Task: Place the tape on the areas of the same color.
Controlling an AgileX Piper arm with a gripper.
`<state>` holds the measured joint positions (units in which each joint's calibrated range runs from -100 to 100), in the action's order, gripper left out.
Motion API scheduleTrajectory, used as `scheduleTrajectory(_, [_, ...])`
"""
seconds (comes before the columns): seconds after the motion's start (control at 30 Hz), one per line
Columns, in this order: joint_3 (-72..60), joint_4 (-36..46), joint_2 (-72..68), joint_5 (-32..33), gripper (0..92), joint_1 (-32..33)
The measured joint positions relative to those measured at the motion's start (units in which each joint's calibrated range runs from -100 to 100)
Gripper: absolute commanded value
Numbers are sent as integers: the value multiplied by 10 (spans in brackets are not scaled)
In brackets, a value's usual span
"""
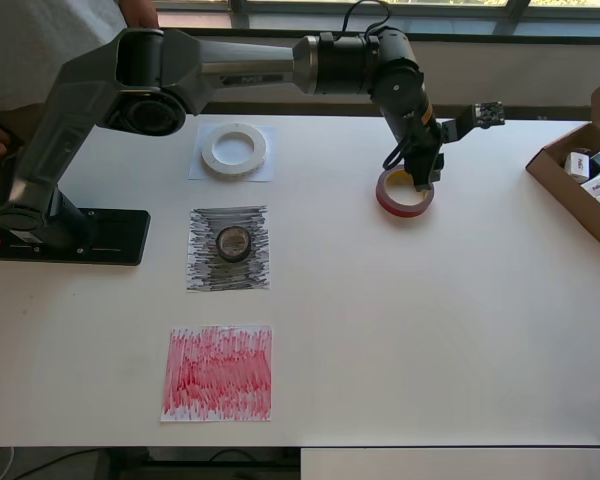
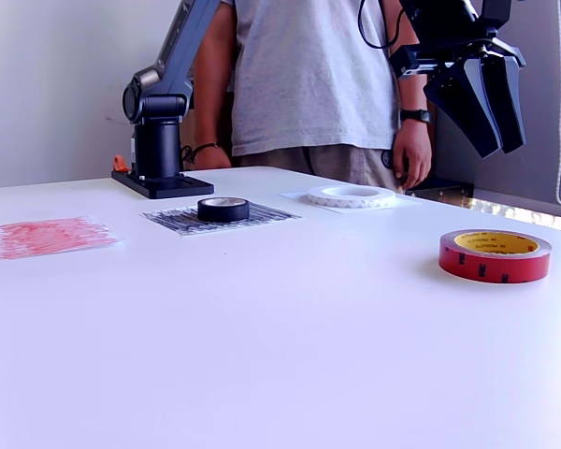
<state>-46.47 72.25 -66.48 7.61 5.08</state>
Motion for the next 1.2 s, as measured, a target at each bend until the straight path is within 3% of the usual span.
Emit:
scheduleTrajectory(0.63, [0,91,-13,122,380,4])
scheduleTrajectory(1.2, [1,98,-50,136,383,-20])
